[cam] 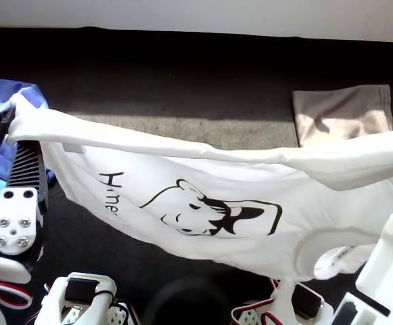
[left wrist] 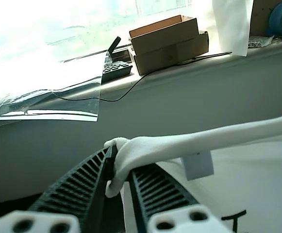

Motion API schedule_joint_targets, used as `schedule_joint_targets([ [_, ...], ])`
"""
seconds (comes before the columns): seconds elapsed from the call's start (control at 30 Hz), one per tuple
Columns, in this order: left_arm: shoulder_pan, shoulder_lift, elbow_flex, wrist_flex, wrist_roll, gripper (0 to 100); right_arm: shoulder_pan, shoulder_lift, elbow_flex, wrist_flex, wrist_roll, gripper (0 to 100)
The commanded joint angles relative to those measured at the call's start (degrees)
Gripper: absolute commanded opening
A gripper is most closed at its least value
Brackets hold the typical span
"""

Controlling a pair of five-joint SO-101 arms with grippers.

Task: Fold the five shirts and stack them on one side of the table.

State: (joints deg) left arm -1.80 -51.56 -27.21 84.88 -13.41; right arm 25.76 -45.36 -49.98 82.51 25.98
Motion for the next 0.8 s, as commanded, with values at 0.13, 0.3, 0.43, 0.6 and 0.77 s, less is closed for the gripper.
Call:
schedule_joint_targets([
  [0.13,0.40,0.04,-10.59,1.49,0.35,1,0.66,-0.13,-0.22,-0.75,0.26,0.6],
  [0.3,0.40,0.04,-13.76,4.48,0.35,1,0.66,-3.82,0.22,-0.75,0.26,0.6],
  [0.43,0.40,0.04,-14.37,4.75,0.35,1,0.66,-6.46,0.31,-0.75,0.35,0.6],
  [0.6,0.40,0.40,-12.44,4.66,0.35,1,0.66,-5.41,0.40,-1.10,0.35,0.6],
  [0.77,0.40,0.57,-4.18,4.22,0.35,1,0.13,1.54,0.40,-1.19,0.26,0.6],
])
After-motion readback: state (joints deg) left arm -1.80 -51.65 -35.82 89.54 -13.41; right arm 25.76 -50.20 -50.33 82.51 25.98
